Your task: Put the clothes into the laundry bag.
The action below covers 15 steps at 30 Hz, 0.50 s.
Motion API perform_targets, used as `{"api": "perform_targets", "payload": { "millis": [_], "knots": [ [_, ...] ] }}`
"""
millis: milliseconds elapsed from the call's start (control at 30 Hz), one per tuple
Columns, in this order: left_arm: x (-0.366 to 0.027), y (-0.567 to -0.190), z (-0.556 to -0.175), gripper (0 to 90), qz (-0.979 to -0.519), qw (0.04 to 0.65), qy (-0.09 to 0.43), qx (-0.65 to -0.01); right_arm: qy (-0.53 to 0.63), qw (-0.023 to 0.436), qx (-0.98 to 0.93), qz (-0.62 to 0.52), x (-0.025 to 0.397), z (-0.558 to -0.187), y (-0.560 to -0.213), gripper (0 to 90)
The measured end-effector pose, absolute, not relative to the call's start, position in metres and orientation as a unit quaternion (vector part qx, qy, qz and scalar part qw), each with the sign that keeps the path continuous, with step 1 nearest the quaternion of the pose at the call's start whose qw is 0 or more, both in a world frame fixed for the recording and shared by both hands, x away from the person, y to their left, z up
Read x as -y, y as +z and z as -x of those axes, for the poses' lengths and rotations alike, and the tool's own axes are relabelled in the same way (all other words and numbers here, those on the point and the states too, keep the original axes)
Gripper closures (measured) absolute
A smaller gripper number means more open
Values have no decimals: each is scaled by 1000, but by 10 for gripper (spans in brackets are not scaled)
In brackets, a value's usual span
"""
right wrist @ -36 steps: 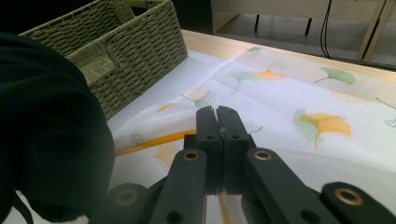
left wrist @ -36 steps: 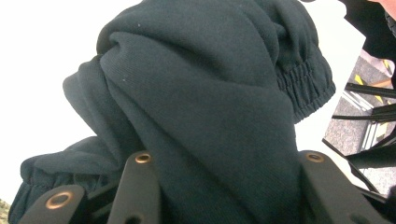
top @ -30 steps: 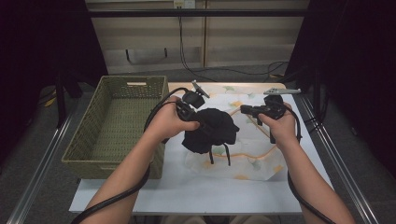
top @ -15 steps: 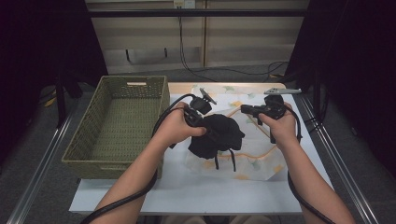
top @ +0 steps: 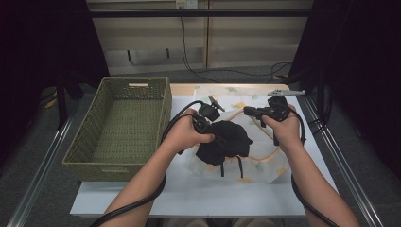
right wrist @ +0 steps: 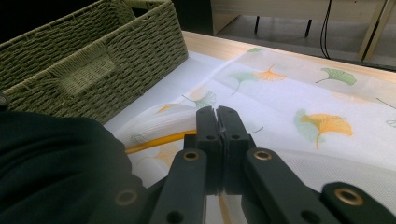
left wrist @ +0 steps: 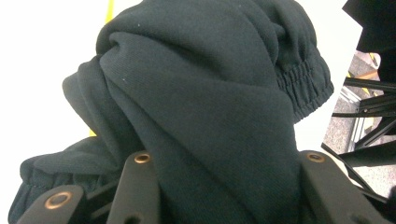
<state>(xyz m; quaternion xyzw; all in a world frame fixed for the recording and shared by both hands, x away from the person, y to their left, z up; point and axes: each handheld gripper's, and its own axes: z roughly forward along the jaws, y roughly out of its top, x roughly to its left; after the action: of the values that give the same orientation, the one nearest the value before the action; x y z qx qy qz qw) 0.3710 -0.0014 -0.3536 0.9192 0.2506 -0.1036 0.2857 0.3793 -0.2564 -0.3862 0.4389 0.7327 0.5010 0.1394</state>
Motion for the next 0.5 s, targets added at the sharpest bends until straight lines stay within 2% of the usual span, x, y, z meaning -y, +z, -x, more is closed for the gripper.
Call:
{"api": "perform_targets", "payload": {
  "millis": [267,500],
  "knots": [
    [10,-361,-370,594,-921,281,-89,-253,505,136,-731,-439,256,-379,-386,891],
    [15,-368,-370,594,-921,280,-99,-253,504,136,-732,-437,256,-378,-387,891]
  ]
}}
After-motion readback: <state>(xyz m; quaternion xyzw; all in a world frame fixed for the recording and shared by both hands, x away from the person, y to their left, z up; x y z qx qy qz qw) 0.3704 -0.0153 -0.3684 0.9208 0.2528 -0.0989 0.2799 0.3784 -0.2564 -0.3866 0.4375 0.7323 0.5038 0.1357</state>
